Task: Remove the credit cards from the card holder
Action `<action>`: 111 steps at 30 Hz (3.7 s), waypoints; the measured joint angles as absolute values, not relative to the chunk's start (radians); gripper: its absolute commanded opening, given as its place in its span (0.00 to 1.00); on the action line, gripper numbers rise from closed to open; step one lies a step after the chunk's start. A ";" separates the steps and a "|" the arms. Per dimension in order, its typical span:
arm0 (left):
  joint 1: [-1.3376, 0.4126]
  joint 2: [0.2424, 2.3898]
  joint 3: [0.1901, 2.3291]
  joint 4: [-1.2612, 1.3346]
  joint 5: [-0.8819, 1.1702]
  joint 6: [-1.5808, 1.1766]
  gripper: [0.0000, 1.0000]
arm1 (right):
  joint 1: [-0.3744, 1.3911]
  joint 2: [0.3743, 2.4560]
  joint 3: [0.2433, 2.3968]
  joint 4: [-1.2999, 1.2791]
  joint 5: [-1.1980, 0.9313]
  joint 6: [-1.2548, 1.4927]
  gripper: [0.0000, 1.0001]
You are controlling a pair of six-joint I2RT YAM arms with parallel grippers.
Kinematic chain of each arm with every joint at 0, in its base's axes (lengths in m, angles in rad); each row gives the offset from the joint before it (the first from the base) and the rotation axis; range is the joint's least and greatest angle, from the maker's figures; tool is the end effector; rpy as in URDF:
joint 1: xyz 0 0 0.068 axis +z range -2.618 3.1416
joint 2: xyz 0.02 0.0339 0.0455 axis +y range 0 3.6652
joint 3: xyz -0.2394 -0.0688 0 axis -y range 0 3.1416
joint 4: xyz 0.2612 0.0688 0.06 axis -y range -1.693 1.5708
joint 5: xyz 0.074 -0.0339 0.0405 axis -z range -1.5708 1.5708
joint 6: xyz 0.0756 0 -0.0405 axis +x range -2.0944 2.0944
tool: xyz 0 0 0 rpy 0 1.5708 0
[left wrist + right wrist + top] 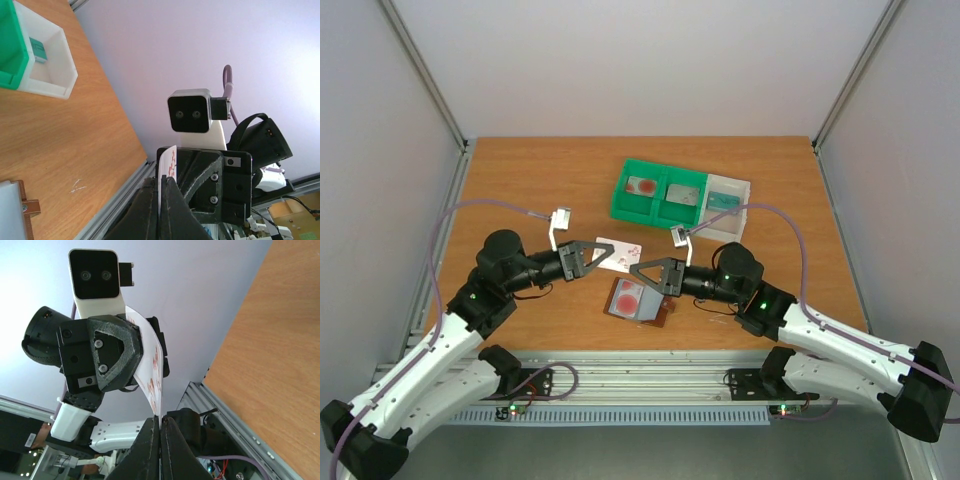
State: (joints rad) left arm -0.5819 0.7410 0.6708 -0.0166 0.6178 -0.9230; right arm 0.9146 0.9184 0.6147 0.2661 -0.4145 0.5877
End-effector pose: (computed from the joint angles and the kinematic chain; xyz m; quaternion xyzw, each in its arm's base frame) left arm 0.1791 -0.1703 0.3049 0.0833 0.7269 -0.6036 0.3168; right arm 0.1497 0.2443 0.2775 -0.2555 0.6722 0.5716 0.3950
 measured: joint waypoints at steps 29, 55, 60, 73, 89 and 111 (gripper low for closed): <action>-0.582 0.693 0.771 -0.606 0.215 -0.554 0.99 | 0.679 1.059 0.991 -0.474 -0.250 0.213 0.01; -0.582 0.772 0.716 -0.687 0.194 -0.546 0.99 | 0.334 1.786 1.541 -0.755 -0.215 0.121 0.01; -0.582 0.772 0.713 -0.683 0.197 -0.547 0.99 | 0.320 1.900 1.642 -0.776 -0.221 0.121 0.01; -0.582 0.784 0.703 -0.677 0.221 -0.551 0.99 | 0.288 2.096 1.785 -0.794 -0.260 0.128 0.01; -0.582 0.785 0.691 -0.672 0.222 -0.569 1.00 | 0.249 2.214 1.898 -0.797 -0.314 0.129 0.09; -0.582 0.831 0.691 -0.669 0.226 -0.574 0.95 | 0.234 2.215 1.913 -0.875 -0.258 0.121 0.25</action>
State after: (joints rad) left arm -0.5819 0.8310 0.6910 -0.6685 0.2260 -0.5739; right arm 0.2344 2.2147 1.9129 -0.8753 -0.2581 0.1211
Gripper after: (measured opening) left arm 0.970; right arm 0.241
